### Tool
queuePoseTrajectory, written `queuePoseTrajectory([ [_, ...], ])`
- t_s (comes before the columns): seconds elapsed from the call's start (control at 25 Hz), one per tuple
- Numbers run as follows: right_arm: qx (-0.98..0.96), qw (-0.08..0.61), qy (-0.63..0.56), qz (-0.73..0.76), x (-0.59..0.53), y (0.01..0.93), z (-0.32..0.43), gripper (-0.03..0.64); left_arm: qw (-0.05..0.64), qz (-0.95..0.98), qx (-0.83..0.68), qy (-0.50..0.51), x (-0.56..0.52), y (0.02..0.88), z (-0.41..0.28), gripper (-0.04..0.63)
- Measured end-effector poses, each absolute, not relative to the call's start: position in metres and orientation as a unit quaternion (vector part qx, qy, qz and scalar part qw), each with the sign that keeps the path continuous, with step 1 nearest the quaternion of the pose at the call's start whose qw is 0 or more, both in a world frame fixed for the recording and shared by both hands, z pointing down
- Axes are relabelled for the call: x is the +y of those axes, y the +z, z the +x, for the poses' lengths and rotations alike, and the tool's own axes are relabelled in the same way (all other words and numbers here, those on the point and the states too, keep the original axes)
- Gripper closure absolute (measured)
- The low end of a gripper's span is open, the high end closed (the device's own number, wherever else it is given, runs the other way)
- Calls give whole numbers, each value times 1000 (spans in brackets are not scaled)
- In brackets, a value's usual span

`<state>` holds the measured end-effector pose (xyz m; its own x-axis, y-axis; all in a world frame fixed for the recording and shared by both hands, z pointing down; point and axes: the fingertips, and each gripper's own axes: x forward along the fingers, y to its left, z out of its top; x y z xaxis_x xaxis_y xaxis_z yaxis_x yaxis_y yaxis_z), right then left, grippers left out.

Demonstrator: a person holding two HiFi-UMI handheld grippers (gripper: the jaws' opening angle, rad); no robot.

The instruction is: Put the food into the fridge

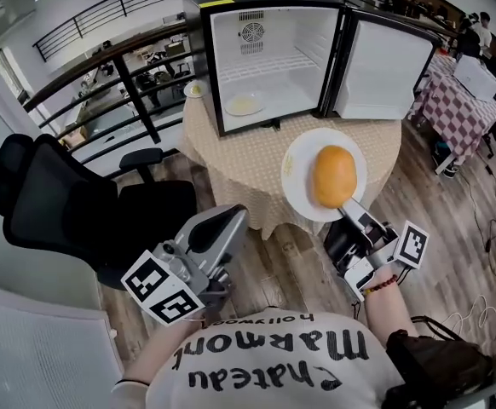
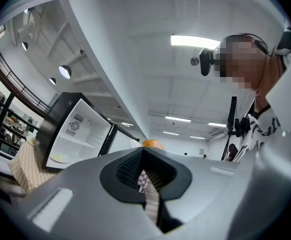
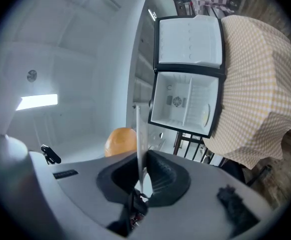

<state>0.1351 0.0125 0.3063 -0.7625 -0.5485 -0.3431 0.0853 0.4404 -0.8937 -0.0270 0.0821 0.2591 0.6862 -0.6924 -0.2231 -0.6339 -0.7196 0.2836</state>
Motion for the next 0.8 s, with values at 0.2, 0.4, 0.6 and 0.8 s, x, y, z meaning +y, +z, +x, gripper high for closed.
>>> queuePoseTrajectory([
  [0.2, 779, 319, -521, -139, -7, 307, 132, 589, 99, 905, -380, -167, 63, 260, -24, 595],
  [0.4, 767, 322, -538, -137, -23, 306, 120, 589, 113, 901, -387, -158, 38, 268, -11, 595],
  [0.6, 776, 303, -537, -133, -27, 310, 115, 589, 107, 907, -372, -166, 22, 263, 0, 595],
  [0.8, 776, 307, -530, -147, -44, 311, 122, 589, 88, 910, -371, -162, 12, 257, 0, 595],
])
